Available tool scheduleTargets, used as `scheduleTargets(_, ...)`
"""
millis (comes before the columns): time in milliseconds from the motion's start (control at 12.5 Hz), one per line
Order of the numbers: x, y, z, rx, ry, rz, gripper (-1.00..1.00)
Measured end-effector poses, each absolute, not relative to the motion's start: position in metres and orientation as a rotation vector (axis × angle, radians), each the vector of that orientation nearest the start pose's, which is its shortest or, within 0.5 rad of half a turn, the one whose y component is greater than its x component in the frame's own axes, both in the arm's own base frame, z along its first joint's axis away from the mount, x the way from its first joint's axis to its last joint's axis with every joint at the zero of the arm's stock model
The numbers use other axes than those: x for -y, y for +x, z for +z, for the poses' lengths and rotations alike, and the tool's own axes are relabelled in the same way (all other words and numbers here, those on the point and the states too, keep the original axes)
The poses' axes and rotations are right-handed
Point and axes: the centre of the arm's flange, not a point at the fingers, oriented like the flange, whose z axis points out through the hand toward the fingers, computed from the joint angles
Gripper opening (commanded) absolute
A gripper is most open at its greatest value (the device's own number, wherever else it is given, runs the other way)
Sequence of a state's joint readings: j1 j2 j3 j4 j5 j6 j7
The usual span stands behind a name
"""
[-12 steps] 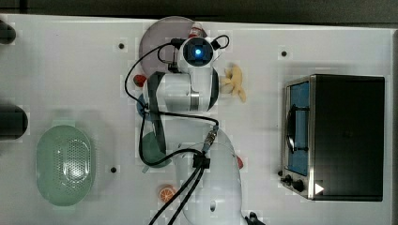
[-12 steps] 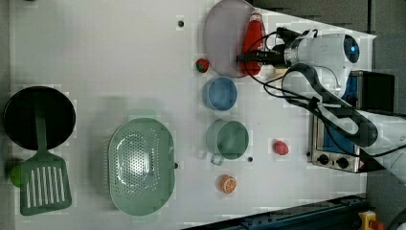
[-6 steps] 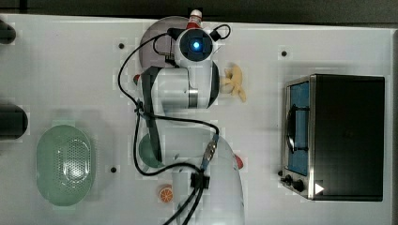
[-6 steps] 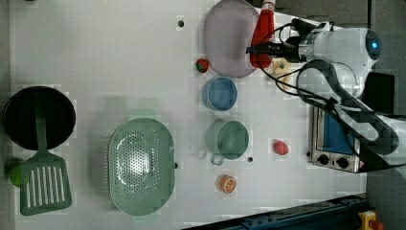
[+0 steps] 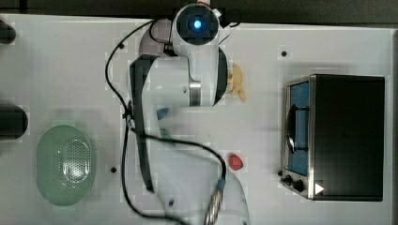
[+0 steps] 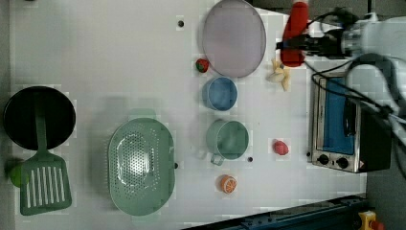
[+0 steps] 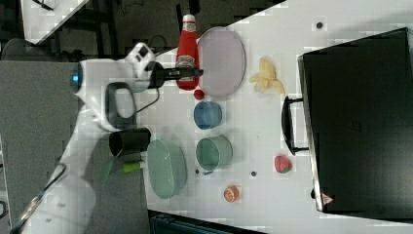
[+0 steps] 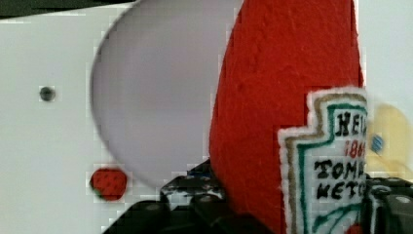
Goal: Pick ketchup from plate and place it on table.
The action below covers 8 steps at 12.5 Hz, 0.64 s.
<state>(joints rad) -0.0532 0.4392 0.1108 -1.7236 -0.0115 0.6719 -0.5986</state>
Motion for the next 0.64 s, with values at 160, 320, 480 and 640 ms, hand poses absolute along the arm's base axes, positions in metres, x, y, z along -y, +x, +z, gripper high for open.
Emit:
scheduleTargets(160, -0.026, 0.657, 0.386, -0.286, -3.087, -0.105, 0.26)
scheduleTargets(320, -0.017, 0.640, 0.426, -0.384, -3.083, -0.121, 0.27)
scheduleTargets(480, -0.001, 0.612, 0.454, -0.462, -3.084, -0.149, 0.27)
scheduleTargets(640, 0.018, 0.578, 0.457, -0.522, -3.089, -0.125, 0.26)
